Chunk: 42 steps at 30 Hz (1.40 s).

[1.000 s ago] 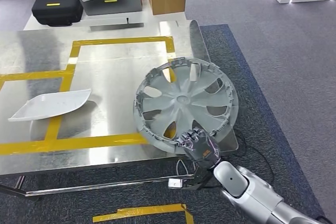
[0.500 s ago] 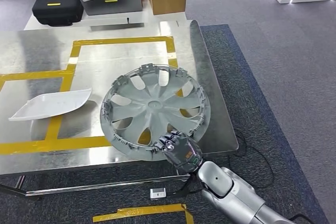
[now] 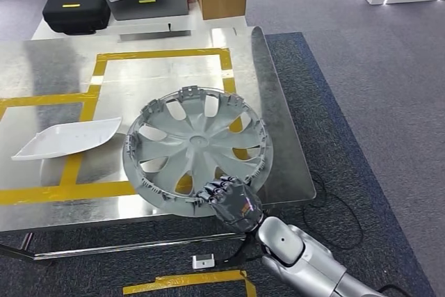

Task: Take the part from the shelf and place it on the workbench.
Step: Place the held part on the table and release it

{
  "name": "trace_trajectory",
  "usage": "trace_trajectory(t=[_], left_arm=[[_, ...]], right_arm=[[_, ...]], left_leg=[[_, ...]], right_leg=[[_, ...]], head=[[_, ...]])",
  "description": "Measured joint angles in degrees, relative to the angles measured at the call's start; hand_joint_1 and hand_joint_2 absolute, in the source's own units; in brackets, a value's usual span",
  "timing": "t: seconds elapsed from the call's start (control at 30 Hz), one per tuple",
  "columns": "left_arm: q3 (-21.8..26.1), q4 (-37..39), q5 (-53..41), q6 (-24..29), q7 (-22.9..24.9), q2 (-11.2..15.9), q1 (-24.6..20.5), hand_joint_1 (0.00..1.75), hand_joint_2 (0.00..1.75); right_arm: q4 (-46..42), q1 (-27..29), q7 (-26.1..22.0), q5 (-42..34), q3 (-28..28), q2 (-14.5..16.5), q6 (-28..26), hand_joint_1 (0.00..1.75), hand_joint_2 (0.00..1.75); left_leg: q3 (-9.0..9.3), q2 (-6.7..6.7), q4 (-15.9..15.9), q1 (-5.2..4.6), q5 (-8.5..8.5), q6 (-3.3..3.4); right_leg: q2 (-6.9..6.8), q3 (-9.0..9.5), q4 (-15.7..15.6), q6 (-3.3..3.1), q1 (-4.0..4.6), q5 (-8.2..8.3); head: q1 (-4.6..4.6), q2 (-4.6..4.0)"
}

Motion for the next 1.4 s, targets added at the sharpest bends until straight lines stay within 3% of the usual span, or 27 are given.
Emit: trace_trajectory(t=[0.37, 0.5, 0.77, 0.9, 1.4], left_arm=[[0.0, 0.0, 0.1, 0.3, 0.2, 0.0, 0.0, 0.00, 1.75], [0.0, 0.0, 0.1, 0.3, 0.1, 0.1, 0.0, 0.00, 1.75], [0.0, 0.0, 0.0, 0.7, 0.0, 0.0, 0.0, 0.00, 1.75], [0.0, 0.0, 0.0, 0.5, 0.2, 0.1, 0.3, 0.00, 0.00], [0.0, 0.0, -0.4, 1.8, 0.1, 0.5, 2.3, 0.00, 0.00]], right_arm=[[0.0, 2.1, 0.0, -0.2, 0.4, -1.7, -0.1, 1.75, 1.75], [0.0, 2.6, 0.2, 0.0, -0.1, -2.2, -0.1, 0.00, 1.75], [0.1, 3.1, 0.2, 0.4, -1.1, -2.7, -0.2, 0.00, 1.75], [0.1, 3.2, 0.1, 0.6, -1.3, -2.7, -0.2, 0.00, 1.75], [0.0, 4.4, 0.0, 2.3, -2.4, -2.8, -0.2, 0.00, 1.75]], left_leg=[[-0.02, 0.00, 0.0, 0.00, 0.00, 0.00], [-0.02, 0.01, 0.0, 0.00, 0.00, 0.00], [-0.01, 0.02, 0.0, 0.00, 0.00, 0.00], [0.00, 0.02, 0.0, 0.00, 0.00, 0.00], [-0.01, 0.03, 0.0, -0.01, 0.00, 0.00]], right_leg=[[0.01, -0.03, 0.0, 0.00, 0.00, 0.00], [0.02, -0.03, 0.0, 0.00, 0.00, 0.00], [0.03, -0.02, 0.0, 0.00, 0.00, 0.00], [0.04, -0.03, 0.0, 0.00, 0.00, 0.00], [0.05, -0.06, 0.0, 0.00, 0.00, 0.00]], head=[[0.01, 0.00], [0.01, 0.00], [0.00, 0.00], [0.00, 0.00], [0.01, 0.00]])
